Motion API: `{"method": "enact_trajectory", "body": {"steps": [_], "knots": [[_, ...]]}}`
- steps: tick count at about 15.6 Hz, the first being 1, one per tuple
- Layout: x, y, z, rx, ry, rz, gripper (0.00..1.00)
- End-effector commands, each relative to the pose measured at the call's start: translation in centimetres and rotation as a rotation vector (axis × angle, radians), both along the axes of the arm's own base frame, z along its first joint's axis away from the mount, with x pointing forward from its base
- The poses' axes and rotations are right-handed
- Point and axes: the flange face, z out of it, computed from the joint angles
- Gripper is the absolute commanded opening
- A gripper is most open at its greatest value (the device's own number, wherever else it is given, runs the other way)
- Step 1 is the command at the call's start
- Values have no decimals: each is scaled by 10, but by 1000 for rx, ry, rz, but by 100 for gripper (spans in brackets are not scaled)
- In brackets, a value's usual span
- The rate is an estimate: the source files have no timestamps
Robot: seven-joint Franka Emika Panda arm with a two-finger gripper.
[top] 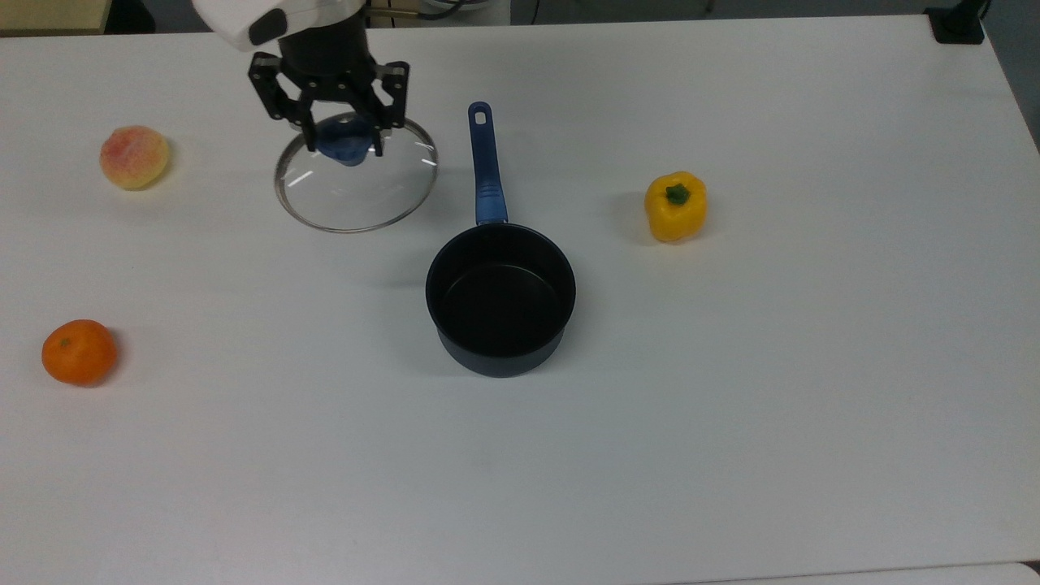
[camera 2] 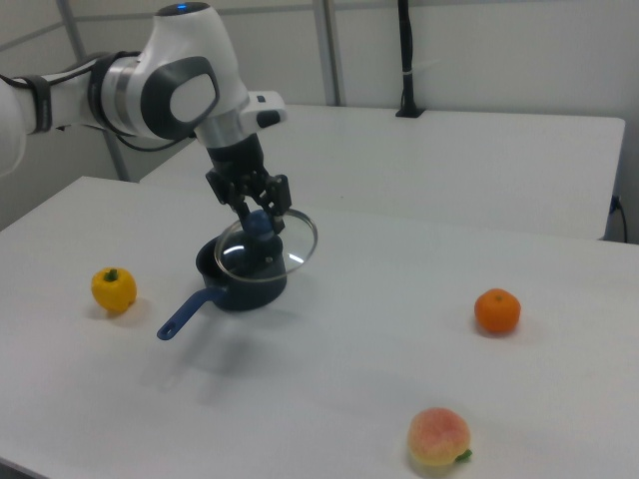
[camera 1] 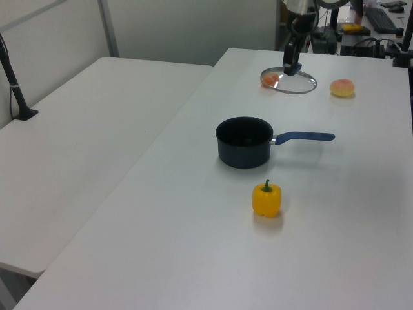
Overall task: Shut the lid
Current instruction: 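Lift the glass lid and carry it over the dark saucepan, then lower the glass lid onto the saucepan rim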
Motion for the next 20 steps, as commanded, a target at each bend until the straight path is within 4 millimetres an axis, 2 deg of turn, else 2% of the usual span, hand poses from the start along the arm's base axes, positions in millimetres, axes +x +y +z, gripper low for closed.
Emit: {"method": "enact_trajectory", "body": {"steps": [1,4,7,12,14,15,20], "knots": [[7,40,14,32,-11,-39,18],[22,67,8,39,-12,-71,17],[42,94,-14,34,18,-87,17],[69,113,-41,43,21,-157,17],[73,128,-54,38,31,-136,17],[76,128,-60,34,35,-135,17],[82,143,-71,36,25,-115,17]]}}
